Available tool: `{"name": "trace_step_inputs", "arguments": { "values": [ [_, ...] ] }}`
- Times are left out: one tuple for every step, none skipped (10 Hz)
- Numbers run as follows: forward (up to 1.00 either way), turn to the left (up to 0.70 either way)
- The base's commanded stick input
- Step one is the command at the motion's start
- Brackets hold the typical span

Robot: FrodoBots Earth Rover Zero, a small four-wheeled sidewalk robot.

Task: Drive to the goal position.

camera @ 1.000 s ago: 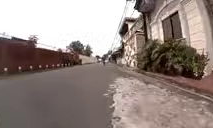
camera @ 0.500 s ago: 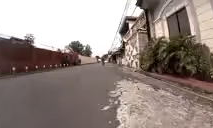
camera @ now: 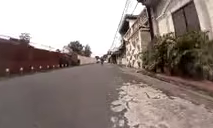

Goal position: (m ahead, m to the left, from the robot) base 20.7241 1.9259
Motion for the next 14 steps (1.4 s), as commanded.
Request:
{"name": "trace_step_inputs", "arguments": {
  "values": [
    [1.00,0.00],
    [1.00,0.00],
    [1.00,0.00],
    [1.00,0.00],
    [1.00,0.00],
    [1.00,0.00],
    [1.00,0.00],
    [1.00,0.00],
    [1.00,0.00],
    [1.00,0.00],
    [1.00,0.00],
    [1.00,0.00],
    [1.00,0.00],
    [1.00,0.00]
  ]
}}
